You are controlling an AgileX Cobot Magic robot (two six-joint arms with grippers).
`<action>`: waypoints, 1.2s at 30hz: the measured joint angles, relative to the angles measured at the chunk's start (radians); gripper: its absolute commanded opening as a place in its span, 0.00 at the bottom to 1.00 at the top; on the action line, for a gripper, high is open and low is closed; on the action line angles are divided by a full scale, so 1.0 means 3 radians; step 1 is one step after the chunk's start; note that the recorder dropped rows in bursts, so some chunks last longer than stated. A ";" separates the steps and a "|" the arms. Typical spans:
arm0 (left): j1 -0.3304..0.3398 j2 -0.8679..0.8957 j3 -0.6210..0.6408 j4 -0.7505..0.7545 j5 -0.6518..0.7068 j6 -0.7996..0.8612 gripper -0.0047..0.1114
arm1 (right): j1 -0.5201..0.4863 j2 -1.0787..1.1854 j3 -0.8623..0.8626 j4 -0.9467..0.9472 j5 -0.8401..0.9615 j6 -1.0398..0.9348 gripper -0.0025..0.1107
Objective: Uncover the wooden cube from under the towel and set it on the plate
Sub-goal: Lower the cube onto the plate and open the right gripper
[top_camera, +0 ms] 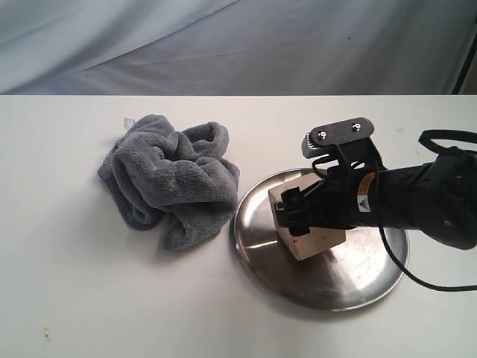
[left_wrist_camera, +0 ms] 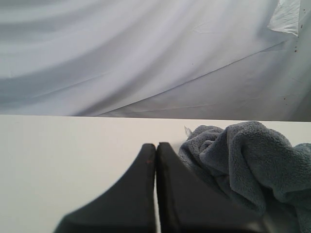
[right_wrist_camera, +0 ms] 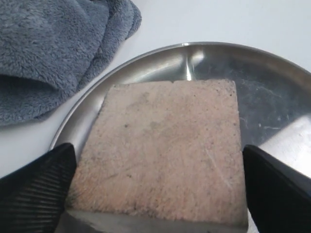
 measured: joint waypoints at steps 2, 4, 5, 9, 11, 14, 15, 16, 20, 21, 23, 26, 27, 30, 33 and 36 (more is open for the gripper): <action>0.0000 0.0000 0.0000 0.0000 0.0000 0.0000 0.05 | 0.0000 0.0000 0.0039 0.0018 0.0000 0.0000 0.49; 0.0000 0.0000 0.0000 0.0000 0.0000 0.0000 0.05 | 0.0000 0.0000 0.0087 0.0030 0.0000 -0.0006 0.49; 0.0000 0.0000 0.0000 0.0000 0.0000 0.0000 0.05 | 0.0000 0.0000 0.0109 0.0036 0.0006 -0.0006 0.49; 0.0000 0.0000 0.0000 0.0000 0.0000 0.0000 0.05 | 0.0000 0.0000 0.0179 0.0056 -0.0006 -0.0012 0.49; 0.0000 0.0000 0.0000 0.0000 0.0000 0.0000 0.05 | 0.0000 0.0000 0.0185 0.0057 -0.0015 -0.0012 0.49; 0.0000 0.0000 0.0000 0.0000 0.0000 0.0000 0.05 | 0.0000 0.0000 0.0185 0.0063 -0.0021 -0.0012 0.56; 0.0000 0.0000 0.0000 0.0000 0.0000 0.0000 0.05 | 0.0000 0.0000 0.0185 0.0063 -0.0028 -0.0012 0.61; 0.0000 0.0000 0.0000 0.0000 0.0000 0.0000 0.05 | 0.0000 0.0000 0.0187 0.0063 -0.0035 -0.0012 0.66; 0.0000 0.0000 0.0000 0.0000 0.0000 0.0000 0.05 | 0.0000 0.0000 0.0192 0.0063 -0.0127 -0.0012 0.86; 0.0000 0.0000 0.0000 0.0000 0.0000 0.0000 0.05 | 0.0000 0.0000 0.0192 0.0070 -0.0200 -0.0012 0.87; 0.0000 0.0000 0.0000 0.0000 0.0000 0.0000 0.05 | 0.0000 -0.0007 0.0192 0.0084 -0.0319 -0.0018 0.88; 0.0000 0.0000 0.0000 0.0000 0.0000 0.0000 0.05 | 0.0000 -0.0007 0.0192 0.0140 -0.0484 -0.0026 0.88; 0.0000 0.0000 0.0000 0.0000 0.0000 0.0000 0.05 | 0.0000 -0.0007 0.0192 0.0155 -0.0515 -0.0026 0.88; 0.0000 0.0000 0.0000 0.0000 0.0000 0.0000 0.05 | 0.0000 -0.0070 0.0192 0.0178 -0.0580 -0.0026 0.88; 0.0000 0.0000 0.0000 0.0000 0.0000 0.0000 0.05 | -0.0006 -0.0266 0.0192 0.0184 -0.0620 -0.0101 0.88; 0.0000 0.0000 0.0000 0.0000 0.0000 0.0000 0.05 | -0.0101 -0.0488 0.0192 0.0184 -0.0619 -0.0243 0.86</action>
